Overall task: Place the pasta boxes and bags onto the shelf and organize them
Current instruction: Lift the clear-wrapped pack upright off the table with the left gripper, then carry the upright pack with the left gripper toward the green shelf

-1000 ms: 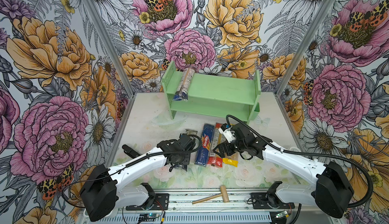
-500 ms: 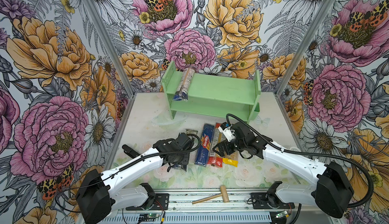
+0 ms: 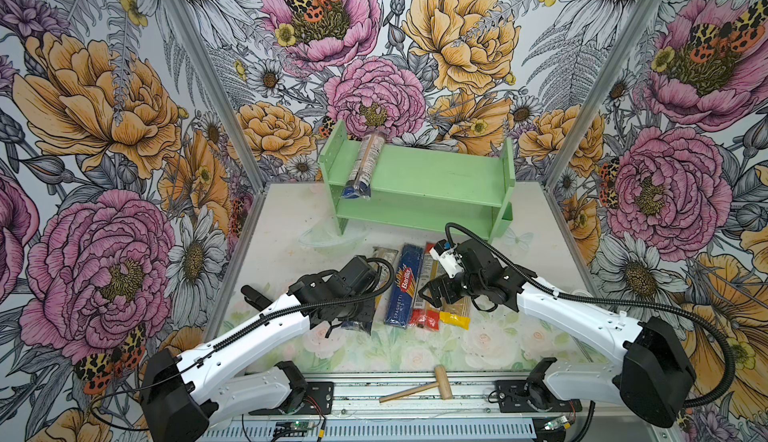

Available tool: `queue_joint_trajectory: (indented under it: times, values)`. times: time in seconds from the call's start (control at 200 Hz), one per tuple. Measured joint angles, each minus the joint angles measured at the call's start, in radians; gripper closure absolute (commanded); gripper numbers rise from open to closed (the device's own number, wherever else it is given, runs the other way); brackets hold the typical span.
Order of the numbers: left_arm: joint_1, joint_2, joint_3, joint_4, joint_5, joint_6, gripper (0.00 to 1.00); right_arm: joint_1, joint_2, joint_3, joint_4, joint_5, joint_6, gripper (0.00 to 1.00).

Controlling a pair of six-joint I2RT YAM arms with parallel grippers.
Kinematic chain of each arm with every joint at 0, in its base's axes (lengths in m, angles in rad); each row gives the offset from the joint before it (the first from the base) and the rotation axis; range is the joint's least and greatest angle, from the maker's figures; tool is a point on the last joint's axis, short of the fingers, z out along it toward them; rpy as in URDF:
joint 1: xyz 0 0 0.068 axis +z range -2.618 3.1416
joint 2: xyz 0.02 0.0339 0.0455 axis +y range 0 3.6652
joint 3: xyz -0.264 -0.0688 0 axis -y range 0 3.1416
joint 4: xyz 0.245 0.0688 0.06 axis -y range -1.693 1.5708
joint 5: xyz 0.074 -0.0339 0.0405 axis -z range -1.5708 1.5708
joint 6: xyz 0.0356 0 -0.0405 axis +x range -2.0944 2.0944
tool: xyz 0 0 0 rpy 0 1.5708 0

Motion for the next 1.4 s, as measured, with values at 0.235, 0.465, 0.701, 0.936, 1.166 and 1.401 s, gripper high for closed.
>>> queue_joint_trajectory:
  times: [0.235, 0.465, 0.701, 0.936, 1.166, 1.401]
  values:
    - [-0.001, -0.013, 0.018, -0.028, 0.001, -0.003, 1.00, 0.000, 0.011, 0.009, 0.000, 0.000, 0.000, 0.01]
    - [-0.010, -0.035, 0.065, -0.049, 0.012, -0.003, 1.00, 0.000, 0.012, 0.011, 0.000, 0.001, 0.000, 0.01]
    - [-0.033, -0.037, 0.121, -0.076, 0.020, -0.003, 1.00, 0.000, 0.012, 0.011, 0.000, 0.004, 0.000, 0.00]
    - [-0.037, -0.037, 0.182, -0.099, 0.023, 0.008, 1.00, 0.000, -0.003, 0.011, 0.000, 0.004, 0.001, 0.01]
    - [-0.037, -0.037, 0.273, -0.108, 0.022, 0.032, 1.00, 0.000, -0.016, 0.011, 0.000, 0.004, 0.001, 0.00]
    - [-0.037, -0.023, 0.370, -0.113, 0.012, 0.060, 1.00, 0.000, -0.024, 0.011, 0.000, 0.003, 0.001, 0.00]
